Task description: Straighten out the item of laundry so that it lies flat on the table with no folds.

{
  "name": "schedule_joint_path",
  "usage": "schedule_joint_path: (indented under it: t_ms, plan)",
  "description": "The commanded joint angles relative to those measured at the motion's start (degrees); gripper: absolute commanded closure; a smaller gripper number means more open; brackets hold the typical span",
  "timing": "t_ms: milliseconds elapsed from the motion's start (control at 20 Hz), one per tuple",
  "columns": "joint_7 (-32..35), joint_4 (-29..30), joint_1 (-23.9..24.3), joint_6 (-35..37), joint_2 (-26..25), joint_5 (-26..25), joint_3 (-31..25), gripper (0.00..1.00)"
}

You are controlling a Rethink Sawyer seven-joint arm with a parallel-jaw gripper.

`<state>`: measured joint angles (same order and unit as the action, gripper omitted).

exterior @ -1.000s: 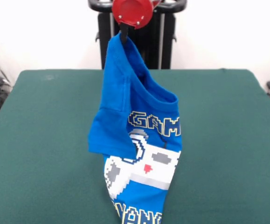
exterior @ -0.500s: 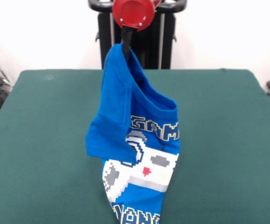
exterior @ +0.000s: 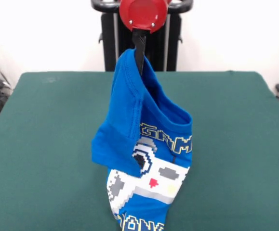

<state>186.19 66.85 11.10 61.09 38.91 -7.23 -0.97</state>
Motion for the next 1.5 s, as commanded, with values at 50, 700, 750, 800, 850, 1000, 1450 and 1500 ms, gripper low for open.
schedule_joint_path:
  t_ms: [50, 700, 750, 800, 850, 1000, 1450, 1500]
  plan:
    - [-20.0, -6.0, -0.3, 7.8, -3.0, -1.7, -8.9, 0.0]
    - [-24.0, -1.7, 7.1, -4.9, -1.8, 3.8, -21.5, 0.0]
    - [-23.4, -2.1, 7.0, -4.6, -1.8, 3.1, -21.7, 0.0]
    - [-22.9, -3.0, 6.8, -4.1, -2.0, 2.1, -21.5, 0.0]
    - [-22.6, -4.3, 6.6, -3.7, -2.7, 0.9, -21.3, 0.0]
    - [-22.0, -5.4, 6.3, -6.5, -5.1, -3.0, -20.3, 0.0]
    - [-12.6, 2.9, 4.1, -17.5, -8.1, -8.2, -16.7, 0.0]
    - [-11.9, 1.2, 2.9, -13.1, -8.3, -9.0, -15.0, 0.0]
